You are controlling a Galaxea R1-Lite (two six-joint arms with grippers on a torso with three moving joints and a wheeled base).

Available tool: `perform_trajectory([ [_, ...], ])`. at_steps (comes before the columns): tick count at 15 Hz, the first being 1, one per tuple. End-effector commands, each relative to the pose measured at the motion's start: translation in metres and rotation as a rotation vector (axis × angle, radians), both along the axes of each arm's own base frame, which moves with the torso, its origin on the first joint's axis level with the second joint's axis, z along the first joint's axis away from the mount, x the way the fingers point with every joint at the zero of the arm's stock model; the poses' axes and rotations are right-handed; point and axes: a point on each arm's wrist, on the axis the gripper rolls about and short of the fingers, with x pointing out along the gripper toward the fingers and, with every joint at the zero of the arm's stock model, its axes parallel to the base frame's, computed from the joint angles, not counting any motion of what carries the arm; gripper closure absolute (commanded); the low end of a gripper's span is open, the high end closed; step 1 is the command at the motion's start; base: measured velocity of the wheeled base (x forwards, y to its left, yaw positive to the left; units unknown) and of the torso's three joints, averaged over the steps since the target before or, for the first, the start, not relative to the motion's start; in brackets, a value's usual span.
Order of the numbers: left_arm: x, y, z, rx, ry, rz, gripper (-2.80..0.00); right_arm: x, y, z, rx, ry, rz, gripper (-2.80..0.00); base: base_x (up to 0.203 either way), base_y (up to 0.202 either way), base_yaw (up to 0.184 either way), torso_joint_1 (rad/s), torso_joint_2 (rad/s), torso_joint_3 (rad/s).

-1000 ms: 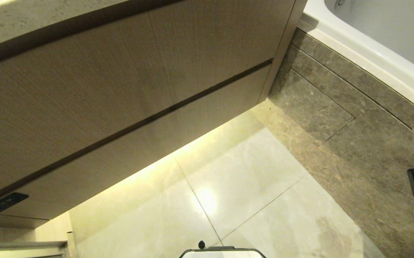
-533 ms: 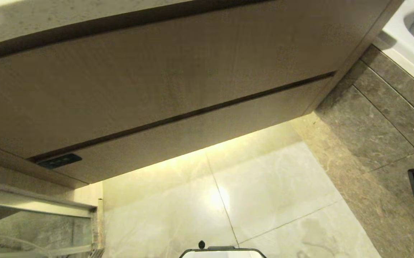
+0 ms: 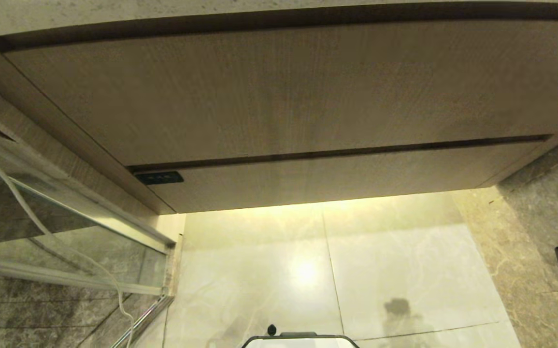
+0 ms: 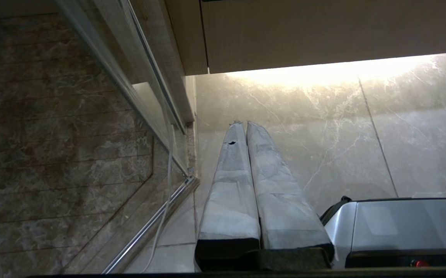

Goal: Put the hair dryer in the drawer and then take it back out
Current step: Pull open the drawer

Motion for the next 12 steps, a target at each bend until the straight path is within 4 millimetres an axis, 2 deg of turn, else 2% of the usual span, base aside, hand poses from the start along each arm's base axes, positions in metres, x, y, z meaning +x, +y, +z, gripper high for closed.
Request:
perform_trajectory([
  [1,0.0,0.0,0.0,0.0,0.001,0.0,0.0,-0.017,-0.002,-0.011,0.002,0.0,0.0,0.0,0.0,0.0,0.0,0.0,0.0,0.0],
  [4,0.0,0.0,0.0,0.0,0.001,0.0,0.0,-0.051,-0.002,-0.028,0.075,-0.081,0.022,0.0,0.0,0.0,0.0,0.0,0.0,0.0],
  [7,0.0,0.0,0.0,0.0,0.0,0.0,0.0,-0.1,-0.006,-0.041,0.191,-0.224,0.117,0.0,0.0,0.0,0.0,0.0,0.0,0.0],
  [10,0.0,0.0,0.0,0.0,-0.001,0.0,0.0,-0.144,-0.011,-0.072,0.271,-0.31,0.219,0.0,0.0,0.0,0.0,0.0,0.0,0.0],
  [12,0.0,0.0,0.0,0.0,0.0,0.0,0.0,-0.152,-0.01,-0.098,0.316,-0.292,0.283,0.0,0.0,0.0,0.0,0.0,0.0,0.0],
])
